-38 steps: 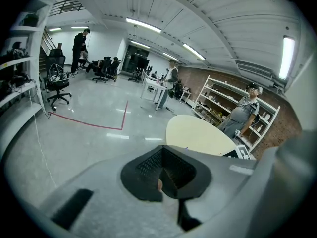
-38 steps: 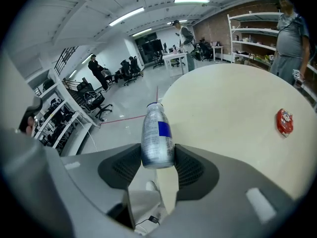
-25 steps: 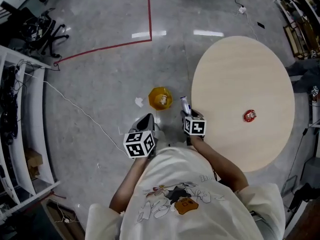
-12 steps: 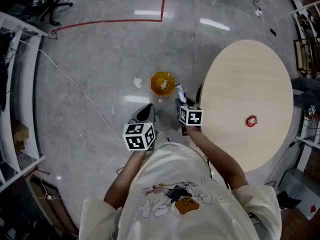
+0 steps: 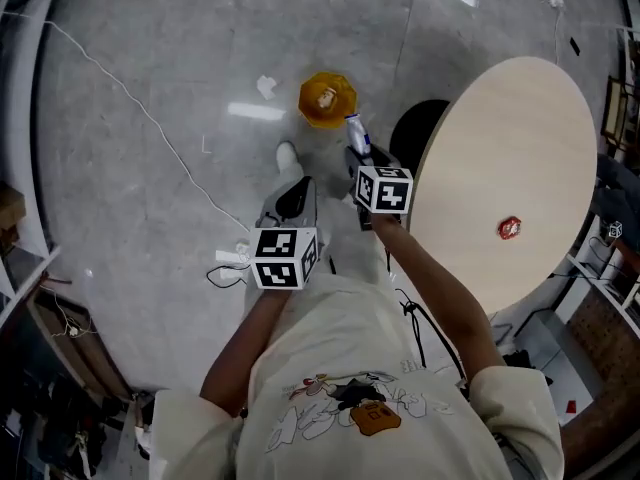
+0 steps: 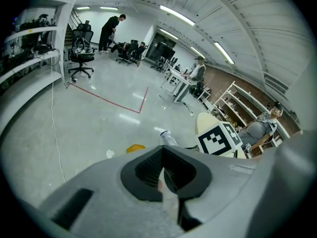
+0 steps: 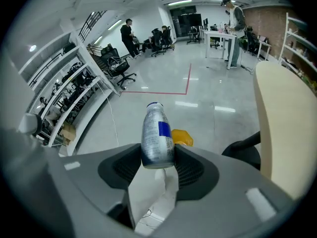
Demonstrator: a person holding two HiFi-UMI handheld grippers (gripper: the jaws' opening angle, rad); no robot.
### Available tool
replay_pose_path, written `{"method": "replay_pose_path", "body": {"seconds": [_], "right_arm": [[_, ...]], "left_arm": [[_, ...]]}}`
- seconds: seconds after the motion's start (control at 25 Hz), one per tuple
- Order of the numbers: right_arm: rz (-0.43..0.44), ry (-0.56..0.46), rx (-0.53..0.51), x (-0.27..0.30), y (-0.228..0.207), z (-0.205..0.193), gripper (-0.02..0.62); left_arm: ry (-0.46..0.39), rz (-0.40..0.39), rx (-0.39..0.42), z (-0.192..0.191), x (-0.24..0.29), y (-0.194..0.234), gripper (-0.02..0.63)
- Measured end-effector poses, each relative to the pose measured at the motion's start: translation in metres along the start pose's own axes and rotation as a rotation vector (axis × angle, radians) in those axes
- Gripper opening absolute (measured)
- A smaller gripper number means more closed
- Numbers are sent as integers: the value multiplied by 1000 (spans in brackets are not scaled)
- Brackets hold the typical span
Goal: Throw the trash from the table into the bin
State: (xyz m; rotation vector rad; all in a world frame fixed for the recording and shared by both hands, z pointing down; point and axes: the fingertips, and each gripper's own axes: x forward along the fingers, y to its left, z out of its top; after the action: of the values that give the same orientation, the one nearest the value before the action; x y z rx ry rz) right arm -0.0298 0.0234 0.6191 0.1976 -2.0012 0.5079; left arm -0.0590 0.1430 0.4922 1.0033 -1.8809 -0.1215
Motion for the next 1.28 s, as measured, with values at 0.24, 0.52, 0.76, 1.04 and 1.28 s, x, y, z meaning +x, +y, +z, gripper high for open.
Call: {"method": "replay_pose_path", "body": {"seconds": [0.24,0.52,0.76,1.04,1.28], "right_arm": [[3,71,-36,57,-4,-13,215],[16,122,0,142,-25,-29,215],[15,178,-20,217,-48,-44,215],[31,215,-40,284,-65,-64,215],[16,239,-66,350,-79,-75,215]], "left_arm": [[28,13,-94,-18,28,24,3],[106,18,-154,-61,71,50,3],[150,10,-189,-81,112,76,3],[198,29,-191,-113,148,94,3],[231,22,-182,-120,180,117,3]]}}
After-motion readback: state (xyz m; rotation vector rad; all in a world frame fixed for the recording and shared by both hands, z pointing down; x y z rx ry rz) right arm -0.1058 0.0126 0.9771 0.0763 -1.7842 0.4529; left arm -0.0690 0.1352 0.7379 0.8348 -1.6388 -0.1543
